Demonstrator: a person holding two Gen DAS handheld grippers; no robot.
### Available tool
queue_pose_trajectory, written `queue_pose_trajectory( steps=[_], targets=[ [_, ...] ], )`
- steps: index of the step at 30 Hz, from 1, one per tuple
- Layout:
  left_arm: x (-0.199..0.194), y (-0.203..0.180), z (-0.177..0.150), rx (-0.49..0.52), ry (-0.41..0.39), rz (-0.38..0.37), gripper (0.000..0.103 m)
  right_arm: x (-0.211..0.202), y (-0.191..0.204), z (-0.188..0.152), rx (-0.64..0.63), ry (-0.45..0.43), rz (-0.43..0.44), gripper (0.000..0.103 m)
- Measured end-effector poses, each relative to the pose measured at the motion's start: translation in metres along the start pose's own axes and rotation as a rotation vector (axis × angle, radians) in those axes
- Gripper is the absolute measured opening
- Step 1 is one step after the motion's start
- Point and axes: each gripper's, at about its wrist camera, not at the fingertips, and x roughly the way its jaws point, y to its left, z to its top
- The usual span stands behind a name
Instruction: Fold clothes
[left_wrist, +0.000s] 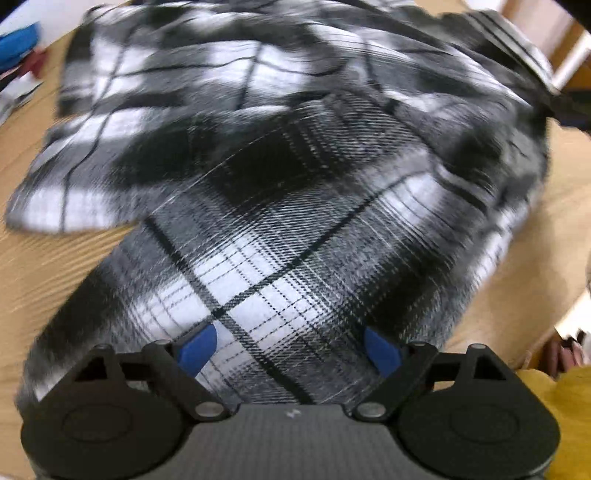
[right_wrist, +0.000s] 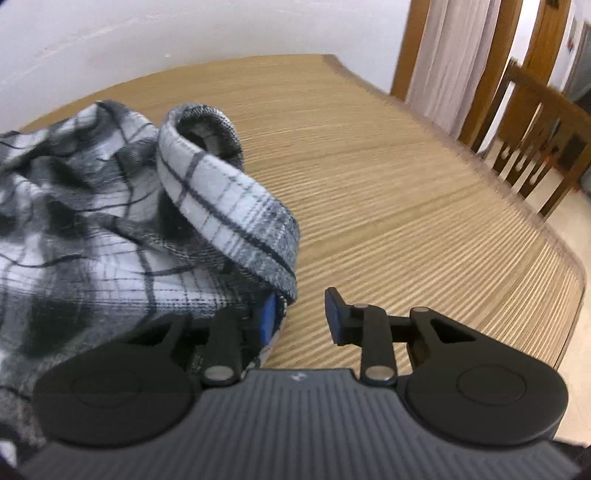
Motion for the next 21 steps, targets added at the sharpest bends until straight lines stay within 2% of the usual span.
queue_pose_trajectory(
  steps=[2,5,8,10,12,14,16,21],
  targets=[
    [-0.003,-0.01,0.004,0.029,-0.006,-0.017,0.088,0.016,-0.005,0.011,-0.013,-0.022,-0.056,0.031],
    [-0.01,-0.017,0.008,0.063,-0.032,0.008,0.088,0.042,-0.016,0.029,-0.043,-0.059,-0.258,0.03],
    [-0.028,-0.008,0.015,0.03,-0.09,0.055,0.087,0.045,-0.053,0.05,0.086,-0.021,-0.115,0.03],
    [-0.041,0.009,0.023,-0.027,-0.138,0.091,0.087,0.029,-0.071,0.053,0.191,-0.036,0.038,0.032],
    [-0.053,0.029,0.033,-0.095,-0.179,0.143,0.087,0.01,-0.077,0.048,0.216,-0.061,0.177,0.035],
    [-0.058,0.053,0.044,-0.132,-0.203,0.185,0.087,-0.008,-0.065,0.039,0.178,-0.075,0.281,0.042],
    [-0.06,0.076,0.056,-0.153,-0.217,0.214,0.087,-0.022,-0.041,0.028,0.092,-0.064,0.358,0.042],
    [-0.034,0.121,0.077,-0.11,-0.197,0.238,0.087,-0.067,0.047,-0.01,-0.116,-0.047,0.503,0.042]
  ],
)
